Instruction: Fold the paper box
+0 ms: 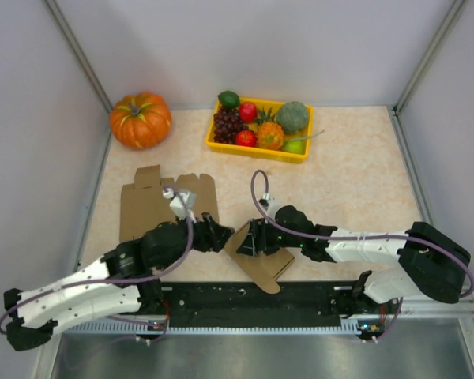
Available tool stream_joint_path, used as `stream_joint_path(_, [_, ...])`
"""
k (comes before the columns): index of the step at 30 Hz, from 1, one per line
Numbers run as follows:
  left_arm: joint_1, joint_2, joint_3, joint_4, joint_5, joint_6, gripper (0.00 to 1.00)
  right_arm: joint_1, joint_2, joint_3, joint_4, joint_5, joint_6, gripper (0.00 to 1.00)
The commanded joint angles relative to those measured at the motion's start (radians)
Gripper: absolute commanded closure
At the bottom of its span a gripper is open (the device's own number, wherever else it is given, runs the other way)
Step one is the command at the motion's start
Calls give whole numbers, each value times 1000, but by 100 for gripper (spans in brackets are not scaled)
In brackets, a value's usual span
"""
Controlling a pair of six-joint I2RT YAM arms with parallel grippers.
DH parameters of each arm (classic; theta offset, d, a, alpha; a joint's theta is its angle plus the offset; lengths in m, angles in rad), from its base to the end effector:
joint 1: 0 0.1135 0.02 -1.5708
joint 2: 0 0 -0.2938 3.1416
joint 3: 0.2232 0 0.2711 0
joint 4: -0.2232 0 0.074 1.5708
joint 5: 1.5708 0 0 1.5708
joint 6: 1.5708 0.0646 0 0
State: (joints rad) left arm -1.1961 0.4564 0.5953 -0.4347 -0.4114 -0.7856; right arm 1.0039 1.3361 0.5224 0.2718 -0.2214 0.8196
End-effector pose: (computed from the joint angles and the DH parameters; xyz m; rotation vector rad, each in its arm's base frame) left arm 0.0743 -0.1182 0.3002 0.1019 1.9597 -0.9798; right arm 0.1461 0.2558 0.1776 -0.3692 2.3647 1.2299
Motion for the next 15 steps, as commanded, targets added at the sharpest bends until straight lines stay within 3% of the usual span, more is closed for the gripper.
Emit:
stream_joint_path(1, [334,308,8,196,395,120,32,-2,-50,-9,-151,42,-80,31])
stream_joint_path(2, [390,356,-41,352,498,138,33,2,-90,2,-211,59,-95,30])
stream_joint_path(4, [429,503,-46,462,577,240,31,10,-207,39,-343,111,-134,22])
stream_joint_path(5, [429,554,-7,440,560,270,29,10,-244,50,-471,147,-140,20])
stream_joint_path(9, [435,798,110,361,585,376,26,7,-438,38,-667,174,-128,14])
stream_joint_path(11, [437,844,112,398,605,382,28,-2,-517,13,-742,188,-51,14])
stream_joint_path(15, [437,895,89,466,621,340,42,-31,-607,-132,-741,154,108,28])
